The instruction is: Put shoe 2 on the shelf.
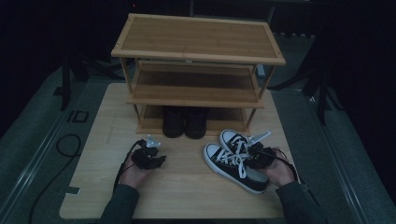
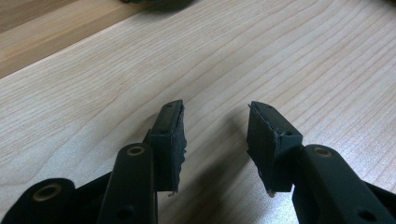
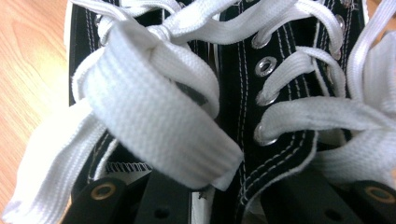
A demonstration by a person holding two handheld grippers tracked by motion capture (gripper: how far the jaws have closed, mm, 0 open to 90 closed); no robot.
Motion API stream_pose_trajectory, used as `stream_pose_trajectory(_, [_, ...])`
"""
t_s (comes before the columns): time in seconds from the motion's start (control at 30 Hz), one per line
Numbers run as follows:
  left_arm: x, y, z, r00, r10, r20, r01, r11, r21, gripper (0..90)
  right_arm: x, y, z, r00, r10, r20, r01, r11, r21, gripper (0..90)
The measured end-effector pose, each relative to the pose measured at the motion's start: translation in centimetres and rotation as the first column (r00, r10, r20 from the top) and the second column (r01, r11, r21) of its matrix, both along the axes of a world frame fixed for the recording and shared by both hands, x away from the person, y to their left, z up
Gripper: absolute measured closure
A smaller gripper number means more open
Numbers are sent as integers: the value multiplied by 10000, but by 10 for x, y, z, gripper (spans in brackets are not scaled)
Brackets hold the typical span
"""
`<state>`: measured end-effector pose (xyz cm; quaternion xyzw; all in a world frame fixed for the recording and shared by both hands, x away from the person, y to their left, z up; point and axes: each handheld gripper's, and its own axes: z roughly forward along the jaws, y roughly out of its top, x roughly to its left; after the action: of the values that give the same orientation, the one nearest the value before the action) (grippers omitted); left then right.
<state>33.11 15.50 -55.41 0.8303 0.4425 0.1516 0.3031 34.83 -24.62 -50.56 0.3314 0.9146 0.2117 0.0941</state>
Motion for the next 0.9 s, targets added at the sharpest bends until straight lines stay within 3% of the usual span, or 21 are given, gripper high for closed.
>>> stream_pose_trajectory(0.27, [0,0,0,10000,-17,8,17,10000,-18,564,1,1,2,9988,427,231,-417,9982,-421,838])
stream_pose_trajectory(0.47, [0,0,0,10000,-21,8,21,10000,-13,564,4,-2,3,9985,553,-6,-553,9985,-51,842])
stream_pose_trajectory(0.9, [0,0,0,10000,-37,3,37,10000,-16,563,6,-10,11,9990,424,138,-428,9987,294,843])
